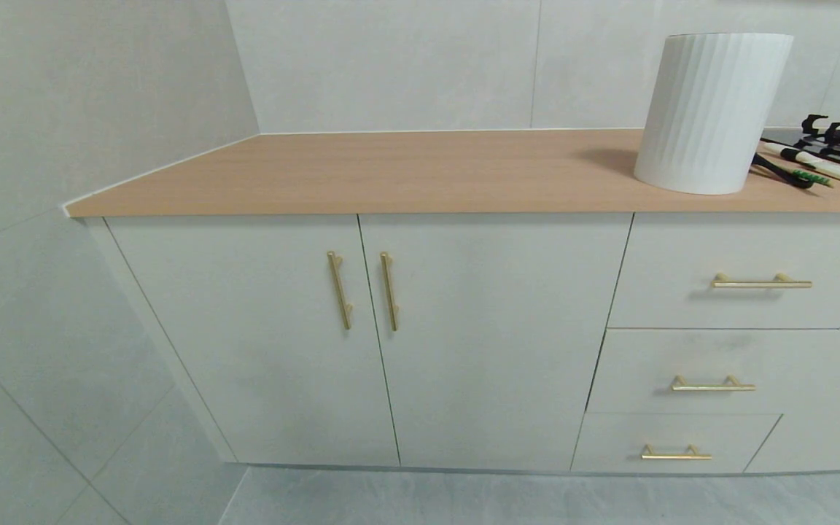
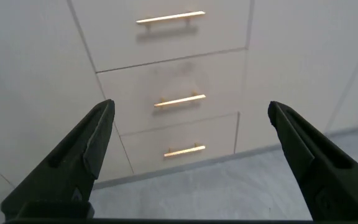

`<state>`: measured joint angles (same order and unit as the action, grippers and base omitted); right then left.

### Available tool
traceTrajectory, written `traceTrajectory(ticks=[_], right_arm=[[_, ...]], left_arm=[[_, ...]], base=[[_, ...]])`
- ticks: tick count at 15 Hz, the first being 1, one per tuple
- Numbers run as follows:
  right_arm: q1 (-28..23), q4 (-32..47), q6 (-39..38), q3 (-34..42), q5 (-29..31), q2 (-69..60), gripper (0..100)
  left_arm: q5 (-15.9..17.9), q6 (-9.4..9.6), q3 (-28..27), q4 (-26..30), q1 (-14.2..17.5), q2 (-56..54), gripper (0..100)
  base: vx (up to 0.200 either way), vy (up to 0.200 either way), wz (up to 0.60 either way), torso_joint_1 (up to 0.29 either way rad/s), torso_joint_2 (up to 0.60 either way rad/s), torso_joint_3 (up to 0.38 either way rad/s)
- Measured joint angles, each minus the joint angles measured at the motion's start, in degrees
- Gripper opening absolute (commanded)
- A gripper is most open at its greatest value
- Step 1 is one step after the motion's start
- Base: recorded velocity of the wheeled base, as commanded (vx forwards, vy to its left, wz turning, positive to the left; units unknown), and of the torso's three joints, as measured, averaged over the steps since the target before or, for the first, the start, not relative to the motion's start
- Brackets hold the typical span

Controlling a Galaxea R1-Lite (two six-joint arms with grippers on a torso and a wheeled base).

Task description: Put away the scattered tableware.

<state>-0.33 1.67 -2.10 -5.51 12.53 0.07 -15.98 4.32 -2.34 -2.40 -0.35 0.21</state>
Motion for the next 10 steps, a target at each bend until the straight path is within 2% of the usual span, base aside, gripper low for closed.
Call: traceTrajectory(ticks=[1, 2, 5, 6, 9, 10], right_arm=[[-0.02, -4.16, 2.39, 2.45, -1.69, -0.02, 100], [0.0, -5.08, 4.14, 4.11, -4.66, -0.02, 100], [0.04, -5.08, 4.72, 5.22, -9.53, -0.02, 100], [0.06, -2.62, 5.42, 5.3, -11.36, -0.02, 100], [0.12, -2.6, 7.02, 5.46, -13.59, -0.02, 100], [0.12, -2.65, 6.88, 5.51, -13.35, -0.02, 100]], left_arm=[[0.82, 0.59, 1.16, -0.38, 0.0, -0.07, 100], [2.44, 0.69, 1.77, -0.44, 0.02, -0.13, 100], [10.02, 0.24, 2.24, -0.35, 0.02, -0.18, 100], [10.92, -0.93, 2.29, -0.24, 0.02, -0.21, 100], [11.25, -2.46, 2.32, 0.05, 0.02, -0.21, 100], [11.34, -3.89, 2.32, 1.48, 0.02, -0.21, 100]], base=[[0.0, 0.0, 0.0, 0.0, 0.0, 0.0], [0.0, 0.0, 0.0, 0.0, 0.0, 0.0], [0.0, 0.0, 0.0, 0.0, 0.0, 0.0], [0.0, 0.0, 0.0, 0.0, 0.0, 0.0], [0.0, 0.0, 0.0, 0.0, 0.0, 0.0], [0.0, 0.0, 0.0, 0.0, 0.0, 0.0]])
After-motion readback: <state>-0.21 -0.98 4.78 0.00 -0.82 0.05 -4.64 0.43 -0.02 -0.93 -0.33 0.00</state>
